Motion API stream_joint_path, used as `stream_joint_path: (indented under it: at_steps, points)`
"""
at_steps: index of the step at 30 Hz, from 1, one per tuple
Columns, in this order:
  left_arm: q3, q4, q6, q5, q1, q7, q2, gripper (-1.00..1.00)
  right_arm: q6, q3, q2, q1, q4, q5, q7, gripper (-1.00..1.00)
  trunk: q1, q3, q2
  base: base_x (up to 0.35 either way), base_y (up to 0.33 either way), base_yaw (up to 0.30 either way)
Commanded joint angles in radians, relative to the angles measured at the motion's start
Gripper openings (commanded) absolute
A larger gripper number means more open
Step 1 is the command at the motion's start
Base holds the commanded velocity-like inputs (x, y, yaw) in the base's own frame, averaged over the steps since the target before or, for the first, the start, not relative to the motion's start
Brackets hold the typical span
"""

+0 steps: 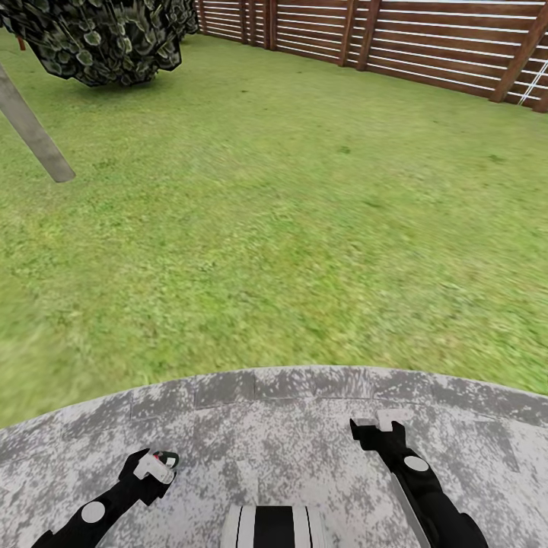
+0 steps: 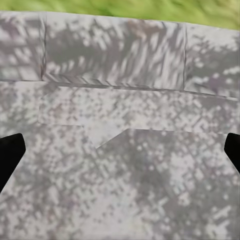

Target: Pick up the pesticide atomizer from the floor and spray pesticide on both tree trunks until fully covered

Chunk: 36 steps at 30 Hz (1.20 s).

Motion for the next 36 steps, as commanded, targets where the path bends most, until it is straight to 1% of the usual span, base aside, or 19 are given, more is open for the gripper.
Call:
stream_joint_path:
  at_steps: [1,13,14,36]
  points:
    - [0.0,0.0,-0.005,-0.011,0.0,0.001,0.0,1.0,0.006,0.002,-0.001,0.0,-0.002,0.0,0.0,1.0,0.0,-0.001,0.0,0.0,0.0,0.0]
    - [0.003,0.001,-0.004,-0.011,0.0,0.001,0.002,1.0,0.006,0.002,-0.001,0.0,-0.002,0.0,0.0,1.0,0.0,-0.001,0.0,0.0,0.0,0.0]
    - [0.003,0.001,-0.004,-0.011,0.0,0.001,0.002,-1.0,0.006,0.002,-0.001,0.0,-0.002,0.0,0.0,1.0,0.0,-0.001,0.0,0.0,0.0,0.0]
    - [0.002,0.0,-0.003,-0.009,-0.001,0.001,0.002,-1.0,0.006,0.002,-0.001,0.0,-0.002,0.0,-0.001,1.0,0.0,-0.001,0.0,0.0,0.0,0.0]
